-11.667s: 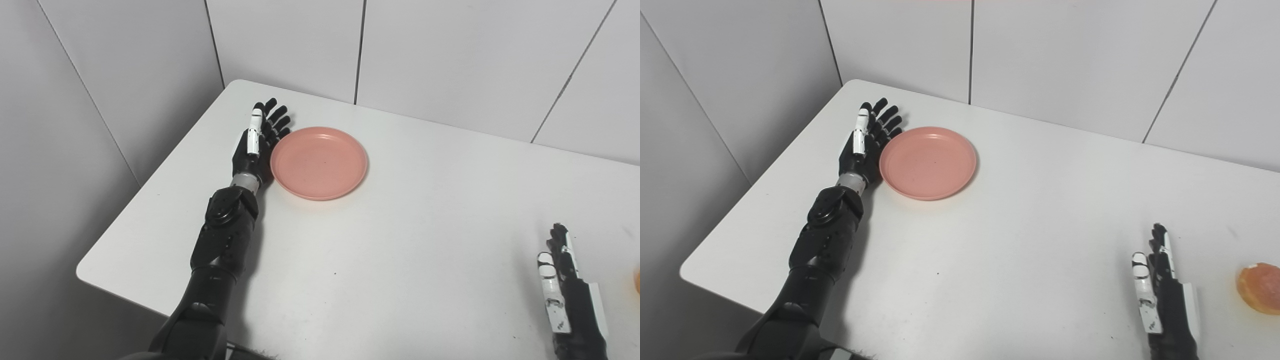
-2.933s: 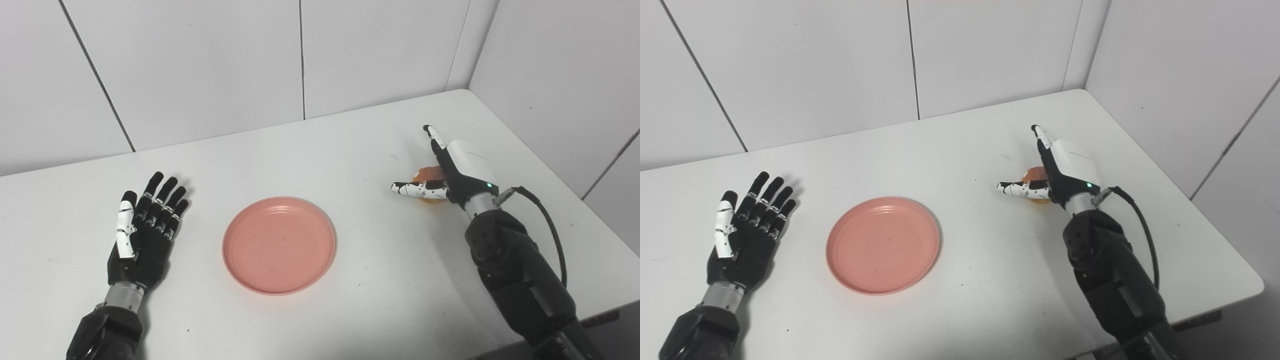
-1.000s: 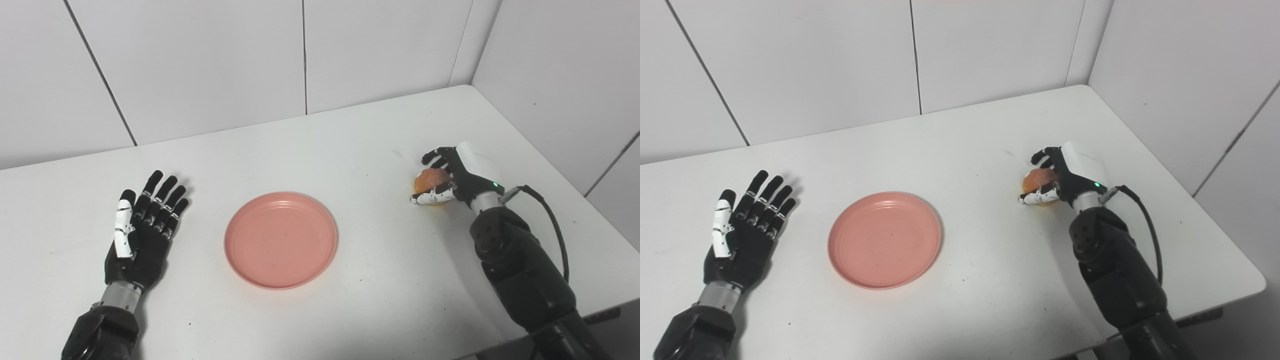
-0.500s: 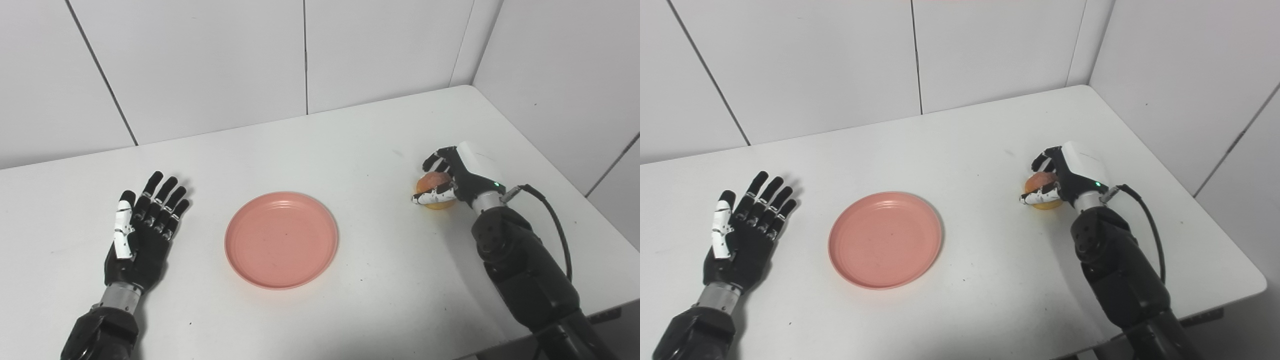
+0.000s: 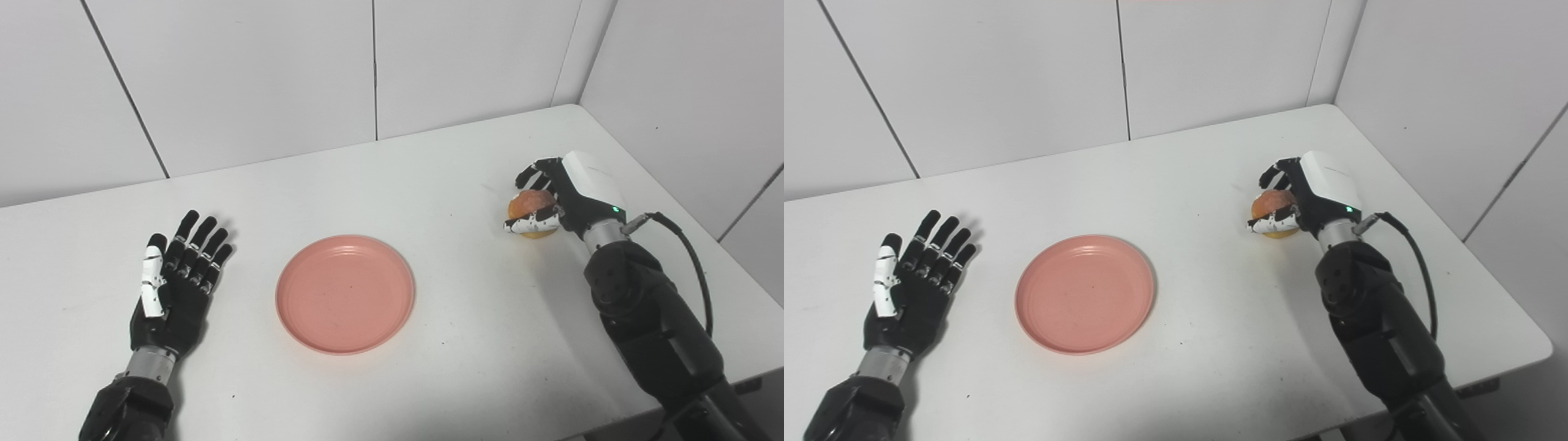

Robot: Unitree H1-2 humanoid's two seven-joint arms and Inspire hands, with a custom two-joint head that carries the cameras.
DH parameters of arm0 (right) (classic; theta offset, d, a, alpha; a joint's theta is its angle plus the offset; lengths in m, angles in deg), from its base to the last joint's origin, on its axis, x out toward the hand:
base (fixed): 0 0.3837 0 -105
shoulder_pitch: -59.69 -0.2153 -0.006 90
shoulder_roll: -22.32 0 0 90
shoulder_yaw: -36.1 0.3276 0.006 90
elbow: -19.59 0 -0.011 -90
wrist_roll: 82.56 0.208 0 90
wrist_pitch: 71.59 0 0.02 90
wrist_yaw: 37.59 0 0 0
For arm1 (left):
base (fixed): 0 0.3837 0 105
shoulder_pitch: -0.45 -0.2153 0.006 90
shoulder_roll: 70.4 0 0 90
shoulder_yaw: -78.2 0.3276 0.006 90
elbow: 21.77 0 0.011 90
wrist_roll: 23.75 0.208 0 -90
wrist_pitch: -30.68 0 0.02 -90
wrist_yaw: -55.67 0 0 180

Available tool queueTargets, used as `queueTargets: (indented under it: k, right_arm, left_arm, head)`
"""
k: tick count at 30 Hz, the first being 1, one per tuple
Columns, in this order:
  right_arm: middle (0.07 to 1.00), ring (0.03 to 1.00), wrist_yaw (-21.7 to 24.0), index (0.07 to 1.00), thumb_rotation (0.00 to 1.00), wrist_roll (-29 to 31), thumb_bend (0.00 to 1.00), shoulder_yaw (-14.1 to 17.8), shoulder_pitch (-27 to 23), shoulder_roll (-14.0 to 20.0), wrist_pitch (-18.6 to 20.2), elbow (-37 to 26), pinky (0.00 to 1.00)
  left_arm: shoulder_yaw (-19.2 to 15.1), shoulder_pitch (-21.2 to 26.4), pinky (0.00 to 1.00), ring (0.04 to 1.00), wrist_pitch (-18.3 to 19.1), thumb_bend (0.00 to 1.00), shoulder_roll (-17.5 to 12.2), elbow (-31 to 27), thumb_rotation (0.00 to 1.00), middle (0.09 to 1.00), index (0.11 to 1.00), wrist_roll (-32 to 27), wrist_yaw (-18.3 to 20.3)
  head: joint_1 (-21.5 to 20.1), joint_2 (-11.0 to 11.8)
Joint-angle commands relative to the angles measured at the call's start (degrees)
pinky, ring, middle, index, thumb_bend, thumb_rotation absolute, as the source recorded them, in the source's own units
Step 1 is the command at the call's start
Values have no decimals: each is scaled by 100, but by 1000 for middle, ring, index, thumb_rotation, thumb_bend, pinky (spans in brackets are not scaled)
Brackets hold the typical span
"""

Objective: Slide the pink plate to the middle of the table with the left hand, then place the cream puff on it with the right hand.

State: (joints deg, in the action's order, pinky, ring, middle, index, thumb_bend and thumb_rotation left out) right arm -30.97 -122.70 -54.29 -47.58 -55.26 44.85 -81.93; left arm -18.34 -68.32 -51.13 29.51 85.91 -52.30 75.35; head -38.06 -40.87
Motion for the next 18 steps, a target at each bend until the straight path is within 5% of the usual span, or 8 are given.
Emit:
queueTargets:
  k: [1,12,18]
  right_arm:
    - [446,418,30,530,0,-147,523,9,-304,27,29,-383,347]
    - [437,401,582,533,0,-174,521,-308,-713,-125,-84,-825,332]
    - [427,388,764,531,0,-351,521,-862,-972,-456,-104,-734,313]
  left_arm:
    - [100,-317,966,947,369,417,84,274,1000,950,944,232,-243]
    - [221,-407,983,955,256,423,310,99,1000,957,952,396,-344]
    - [363,-524,963,944,304,420,491,-211,1000,943,936,666,-588]
  head:
    - [68,-8]
    - [952,-92]
    - [1468,-124]
